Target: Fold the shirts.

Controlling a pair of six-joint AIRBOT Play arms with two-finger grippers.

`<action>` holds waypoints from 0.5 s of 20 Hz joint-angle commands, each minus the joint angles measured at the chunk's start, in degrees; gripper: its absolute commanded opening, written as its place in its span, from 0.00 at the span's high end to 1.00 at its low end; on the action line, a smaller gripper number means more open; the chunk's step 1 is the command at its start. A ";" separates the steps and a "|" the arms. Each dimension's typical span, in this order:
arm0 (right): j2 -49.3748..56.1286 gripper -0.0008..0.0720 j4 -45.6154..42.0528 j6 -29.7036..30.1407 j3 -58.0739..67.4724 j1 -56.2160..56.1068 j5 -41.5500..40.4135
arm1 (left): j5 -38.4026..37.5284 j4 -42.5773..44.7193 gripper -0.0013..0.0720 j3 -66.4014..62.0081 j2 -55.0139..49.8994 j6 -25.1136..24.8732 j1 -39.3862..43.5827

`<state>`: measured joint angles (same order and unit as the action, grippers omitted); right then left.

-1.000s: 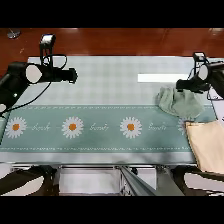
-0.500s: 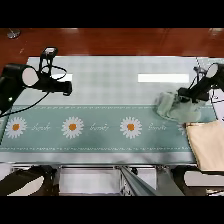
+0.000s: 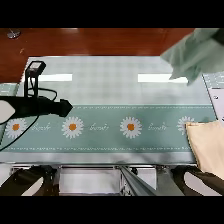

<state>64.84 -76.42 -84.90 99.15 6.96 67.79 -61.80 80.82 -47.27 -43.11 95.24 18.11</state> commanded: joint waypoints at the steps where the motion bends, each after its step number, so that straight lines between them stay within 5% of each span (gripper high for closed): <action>1: -4.31 0.95 1.31 3.04 10.51 -5.07 0.13 | 1.90 -2.21 0.02 3.23 3.69 2.19 1.09; 10: -0.52 0.95 0.87 1.99 3.82 -26.47 18.62 | 9.81 -2.27 0.02 3.23 3.41 2.21 1.07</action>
<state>62.37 -75.57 -82.02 107.26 -12.64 81.23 -54.63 78.74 -44.16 -39.81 97.30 19.16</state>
